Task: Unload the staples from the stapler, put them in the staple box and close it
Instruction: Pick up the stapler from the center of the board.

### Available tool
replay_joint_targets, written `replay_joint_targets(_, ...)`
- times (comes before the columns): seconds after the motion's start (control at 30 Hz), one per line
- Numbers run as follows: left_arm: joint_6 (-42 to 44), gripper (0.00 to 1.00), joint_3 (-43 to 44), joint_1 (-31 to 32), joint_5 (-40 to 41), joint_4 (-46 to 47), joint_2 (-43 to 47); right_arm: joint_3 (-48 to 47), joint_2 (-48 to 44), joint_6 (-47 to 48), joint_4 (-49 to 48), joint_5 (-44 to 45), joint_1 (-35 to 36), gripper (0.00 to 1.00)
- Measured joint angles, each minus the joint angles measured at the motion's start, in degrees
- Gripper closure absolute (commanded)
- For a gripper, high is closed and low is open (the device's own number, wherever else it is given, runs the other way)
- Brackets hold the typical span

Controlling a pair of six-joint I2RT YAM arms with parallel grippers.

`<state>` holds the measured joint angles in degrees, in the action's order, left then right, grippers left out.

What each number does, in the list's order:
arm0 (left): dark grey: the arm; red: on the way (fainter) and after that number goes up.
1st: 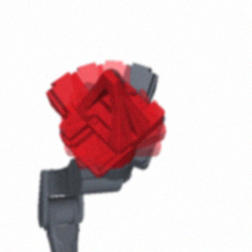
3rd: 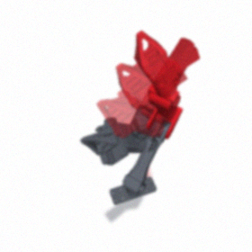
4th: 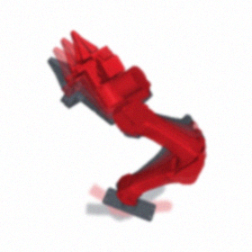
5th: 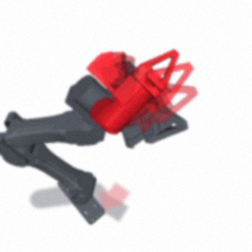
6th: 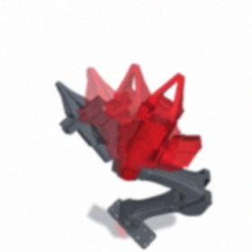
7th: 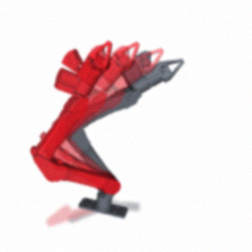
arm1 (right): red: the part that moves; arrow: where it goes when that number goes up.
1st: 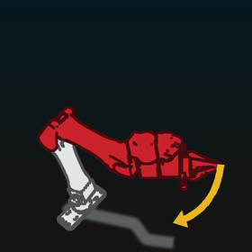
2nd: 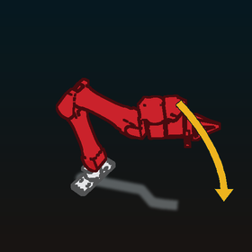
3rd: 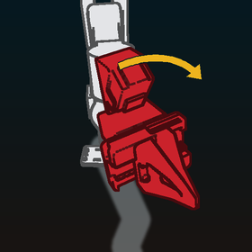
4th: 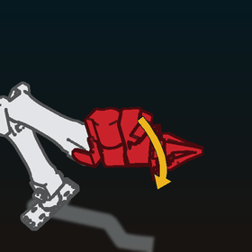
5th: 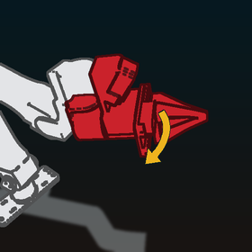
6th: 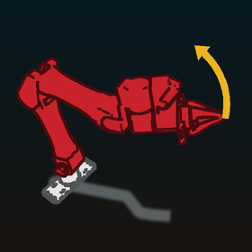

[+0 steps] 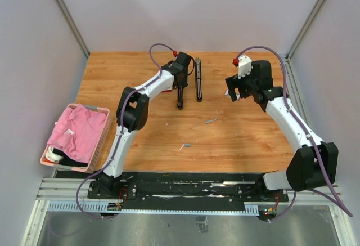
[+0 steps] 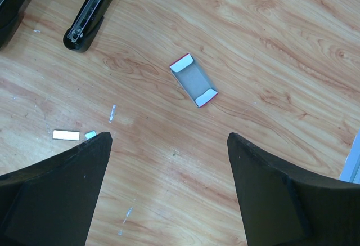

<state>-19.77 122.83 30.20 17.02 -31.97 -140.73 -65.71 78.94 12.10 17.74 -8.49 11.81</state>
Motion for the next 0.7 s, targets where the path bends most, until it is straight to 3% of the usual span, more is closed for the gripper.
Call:
replay_joint_targets(0.53, 1.14, 1.00, -19.67, 0.04, -14.40, 4.83, 21.66, 0.76, -1.14, -0.59, -0.57, -2.62, -0.70, 0.14)
replay_joint_targets(0.7, 2.47, 1.00, -28.35, -0.20, -18.86, 5.90, 26.97, 1.40, -1.18, -0.39, -1.73, -6.95, -0.74, 0.14)
